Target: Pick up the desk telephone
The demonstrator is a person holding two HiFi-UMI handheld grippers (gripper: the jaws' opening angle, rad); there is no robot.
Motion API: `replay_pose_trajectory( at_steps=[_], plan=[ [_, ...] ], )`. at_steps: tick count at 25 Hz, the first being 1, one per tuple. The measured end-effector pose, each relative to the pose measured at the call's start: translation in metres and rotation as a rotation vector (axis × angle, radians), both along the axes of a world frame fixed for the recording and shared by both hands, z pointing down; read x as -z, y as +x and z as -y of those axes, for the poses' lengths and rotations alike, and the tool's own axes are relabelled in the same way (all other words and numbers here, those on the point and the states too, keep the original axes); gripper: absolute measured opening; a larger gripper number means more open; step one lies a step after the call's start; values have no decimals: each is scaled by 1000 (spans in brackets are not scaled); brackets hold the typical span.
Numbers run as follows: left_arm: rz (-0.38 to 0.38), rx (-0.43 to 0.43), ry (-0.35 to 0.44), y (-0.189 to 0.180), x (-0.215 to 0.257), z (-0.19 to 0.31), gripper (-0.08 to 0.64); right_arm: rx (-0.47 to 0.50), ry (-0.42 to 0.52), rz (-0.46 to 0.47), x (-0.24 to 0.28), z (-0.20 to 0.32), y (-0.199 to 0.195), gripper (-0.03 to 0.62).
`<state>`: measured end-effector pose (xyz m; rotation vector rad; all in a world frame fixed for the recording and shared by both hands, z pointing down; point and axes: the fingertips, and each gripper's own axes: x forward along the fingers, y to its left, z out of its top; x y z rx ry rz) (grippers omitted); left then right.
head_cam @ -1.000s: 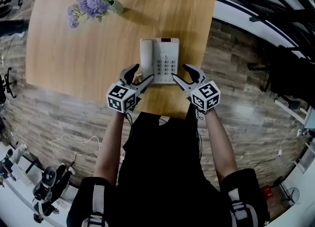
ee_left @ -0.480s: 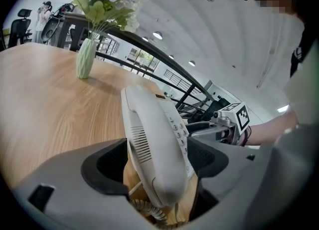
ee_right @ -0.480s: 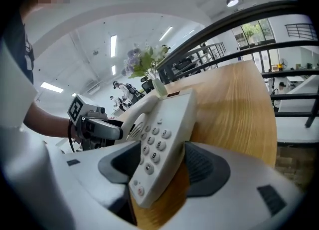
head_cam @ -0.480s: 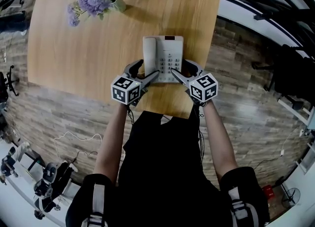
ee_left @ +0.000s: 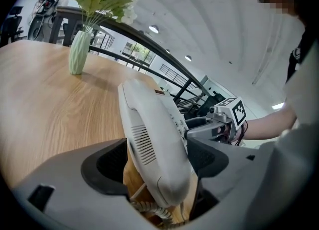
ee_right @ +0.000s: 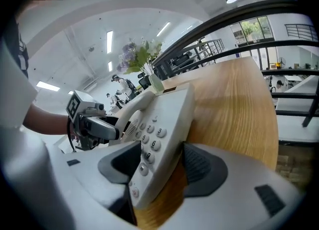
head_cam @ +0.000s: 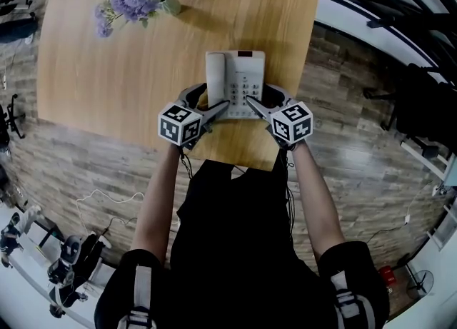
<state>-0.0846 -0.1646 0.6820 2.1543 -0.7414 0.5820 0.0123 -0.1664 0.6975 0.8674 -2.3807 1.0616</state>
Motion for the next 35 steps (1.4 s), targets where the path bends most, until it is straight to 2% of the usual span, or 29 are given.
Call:
replay_pose_trajectory(
  at_steps=[4, 8, 12, 16, 21, 35],
  plan=[
    [-6, -33, -13, 2, -1, 0, 362, 7, -16, -2, -1, 0, -1, 268],
    [-97, 21, -83, 6, 1, 5, 364, 5, -17, -10, -1, -1, 3, 268],
    [-65, -9, -88, 6, -4, 6, 374, 1, -27, -10, -3, 1, 0, 268],
    [-78, 19, -82, 8, -5, 8, 383, 5, -33, -16, -3, 1, 0, 268],
    [-80, 18, -96, 15, -11, 10, 427, 11, -57, -11, -4, 1, 0, 270],
    [-137, -11, -137, 11, -11, 10, 426, 16, -71, -10, -6, 0, -2, 270]
  ],
)
